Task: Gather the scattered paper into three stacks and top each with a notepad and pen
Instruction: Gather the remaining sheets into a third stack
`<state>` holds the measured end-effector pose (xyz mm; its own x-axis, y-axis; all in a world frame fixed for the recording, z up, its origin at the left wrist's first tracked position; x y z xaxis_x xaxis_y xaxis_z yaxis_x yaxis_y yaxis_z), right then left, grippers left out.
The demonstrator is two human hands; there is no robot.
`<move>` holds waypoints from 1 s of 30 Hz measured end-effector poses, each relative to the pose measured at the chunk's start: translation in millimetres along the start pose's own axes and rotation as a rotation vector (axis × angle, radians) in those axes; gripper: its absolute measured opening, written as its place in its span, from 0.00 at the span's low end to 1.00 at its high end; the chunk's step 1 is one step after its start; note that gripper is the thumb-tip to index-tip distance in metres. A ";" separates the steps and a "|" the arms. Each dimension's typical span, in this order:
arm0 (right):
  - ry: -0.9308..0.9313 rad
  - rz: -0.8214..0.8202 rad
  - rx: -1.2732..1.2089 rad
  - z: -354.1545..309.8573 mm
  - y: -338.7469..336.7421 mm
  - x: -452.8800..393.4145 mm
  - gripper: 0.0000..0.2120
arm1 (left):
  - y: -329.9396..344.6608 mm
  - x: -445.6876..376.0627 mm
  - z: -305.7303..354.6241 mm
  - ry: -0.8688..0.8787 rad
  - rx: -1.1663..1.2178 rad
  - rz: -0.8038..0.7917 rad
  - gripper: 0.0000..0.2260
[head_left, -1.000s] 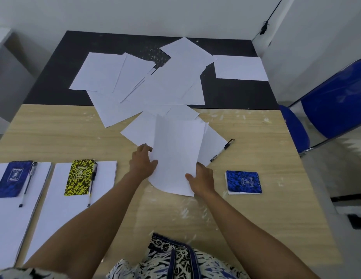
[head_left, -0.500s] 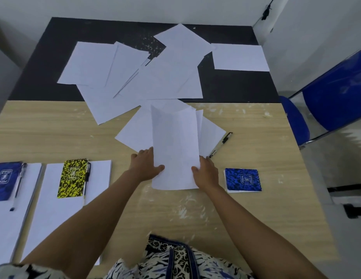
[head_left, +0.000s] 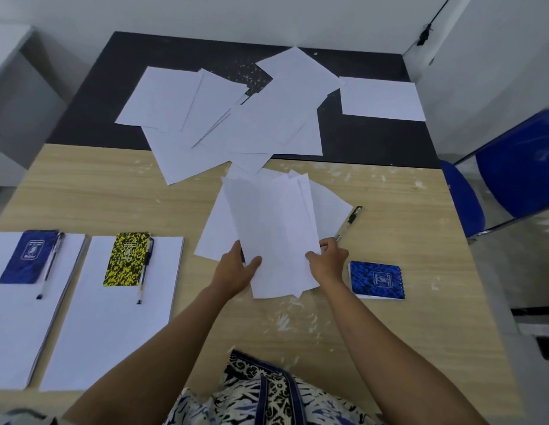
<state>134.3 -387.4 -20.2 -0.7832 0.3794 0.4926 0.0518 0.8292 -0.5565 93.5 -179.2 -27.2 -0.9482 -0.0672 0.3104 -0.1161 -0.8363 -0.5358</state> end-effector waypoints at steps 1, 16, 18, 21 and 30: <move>0.022 0.009 -0.045 0.4 -1.7 0.6 0.16 | -3.5 -3.8 0.7 -0.026 0.011 0.031 0.21; 0.263 -0.202 -0.401 8.1 4.9 -12.1 0.20 | -26.5 -31.9 -13.9 -0.199 -0.542 0.035 0.28; 0.277 -0.193 -0.381 7.0 8.7 -13.2 0.28 | -19.1 -24.9 -10.9 -0.157 -0.553 0.061 0.28; 0.232 -0.183 -0.309 4.4 11.6 -13.3 0.27 | -7.0 -15.9 -7.9 -0.134 -0.547 0.082 0.29; 0.315 -0.238 -0.469 11.4 4.7 -6.0 0.18 | -12.5 -16.2 -16.8 -0.267 -0.212 0.176 0.31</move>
<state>132.2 -390.4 -33.3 -0.5895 0.2052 0.7813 0.2211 0.9713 -0.0883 105.4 -158.5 -38.8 -0.8520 -0.3625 0.3777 -0.0436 -0.6698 -0.7412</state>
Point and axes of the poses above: each hand's wrist, its own x-axis away from the middle knuckle, its own y-axis out of the palm, z = x × y, the point moved 1 cm from there along -x, towards the middle knuckle, and after that the axes turned 5 degrees about y, right-handed, at the moved point
